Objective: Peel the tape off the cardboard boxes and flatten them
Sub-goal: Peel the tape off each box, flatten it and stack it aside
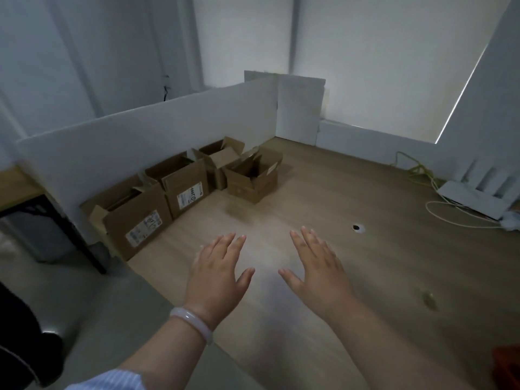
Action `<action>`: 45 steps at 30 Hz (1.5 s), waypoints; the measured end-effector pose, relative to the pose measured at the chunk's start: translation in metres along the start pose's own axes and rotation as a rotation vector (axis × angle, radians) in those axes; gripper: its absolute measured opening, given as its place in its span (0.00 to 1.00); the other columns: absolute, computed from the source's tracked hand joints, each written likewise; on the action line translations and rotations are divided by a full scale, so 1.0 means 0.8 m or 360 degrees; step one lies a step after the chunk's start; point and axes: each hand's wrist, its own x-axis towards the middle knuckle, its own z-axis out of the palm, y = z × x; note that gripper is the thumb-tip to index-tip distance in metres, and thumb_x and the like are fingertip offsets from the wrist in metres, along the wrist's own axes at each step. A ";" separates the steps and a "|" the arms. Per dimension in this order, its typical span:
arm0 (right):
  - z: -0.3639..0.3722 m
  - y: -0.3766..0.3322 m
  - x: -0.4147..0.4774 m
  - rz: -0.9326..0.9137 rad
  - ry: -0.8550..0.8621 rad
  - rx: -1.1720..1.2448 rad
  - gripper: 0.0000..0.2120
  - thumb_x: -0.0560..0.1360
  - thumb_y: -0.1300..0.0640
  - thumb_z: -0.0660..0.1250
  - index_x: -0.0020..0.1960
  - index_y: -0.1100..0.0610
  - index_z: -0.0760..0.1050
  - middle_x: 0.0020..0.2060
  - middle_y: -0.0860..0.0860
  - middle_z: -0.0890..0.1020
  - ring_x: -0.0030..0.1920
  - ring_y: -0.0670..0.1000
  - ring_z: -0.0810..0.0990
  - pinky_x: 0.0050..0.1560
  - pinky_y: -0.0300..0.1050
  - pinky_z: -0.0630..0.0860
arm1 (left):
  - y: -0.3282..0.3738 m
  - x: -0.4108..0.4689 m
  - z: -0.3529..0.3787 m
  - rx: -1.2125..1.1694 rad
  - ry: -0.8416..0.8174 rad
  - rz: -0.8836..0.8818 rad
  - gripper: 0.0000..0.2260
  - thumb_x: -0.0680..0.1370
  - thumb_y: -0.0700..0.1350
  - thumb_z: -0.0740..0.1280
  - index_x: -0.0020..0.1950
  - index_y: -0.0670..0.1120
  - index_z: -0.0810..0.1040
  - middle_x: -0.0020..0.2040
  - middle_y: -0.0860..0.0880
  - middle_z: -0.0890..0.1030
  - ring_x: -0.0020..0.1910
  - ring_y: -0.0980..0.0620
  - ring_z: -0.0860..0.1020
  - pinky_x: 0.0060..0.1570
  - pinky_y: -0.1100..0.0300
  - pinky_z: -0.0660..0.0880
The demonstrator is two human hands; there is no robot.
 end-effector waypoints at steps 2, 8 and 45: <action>0.013 0.004 0.030 0.0010 -0.0018 0.0005 0.36 0.76 0.33 0.51 0.76 0.42 0.39 0.77 0.44 0.42 0.76 0.44 0.38 0.74 0.44 0.38 | -0.014 0.028 0.016 -0.0034 -0.0005 -0.0004 0.29 0.75 0.61 0.62 0.74 0.53 0.65 0.71 0.52 0.69 0.71 0.50 0.66 0.69 0.50 0.64; 0.044 0.019 0.120 0.0135 0.0002 -0.0031 0.36 0.77 0.35 0.54 0.77 0.43 0.40 0.77 0.44 0.43 0.76 0.44 0.38 0.71 0.39 0.36 | -0.057 0.128 0.071 -0.0099 -0.0089 0.0073 0.30 0.73 0.64 0.54 0.71 0.52 0.68 0.69 0.50 0.71 0.68 0.49 0.70 0.65 0.51 0.67; 0.176 0.079 0.305 0.1113 -0.0106 0.0079 0.36 0.76 0.35 0.54 0.78 0.49 0.47 0.77 0.47 0.50 0.76 0.45 0.47 0.75 0.40 0.45 | -0.139 0.472 0.291 -0.0278 -0.0381 0.0838 0.10 0.74 0.51 0.65 0.52 0.54 0.83 0.42 0.58 0.83 0.50 0.52 0.79 0.67 0.37 0.57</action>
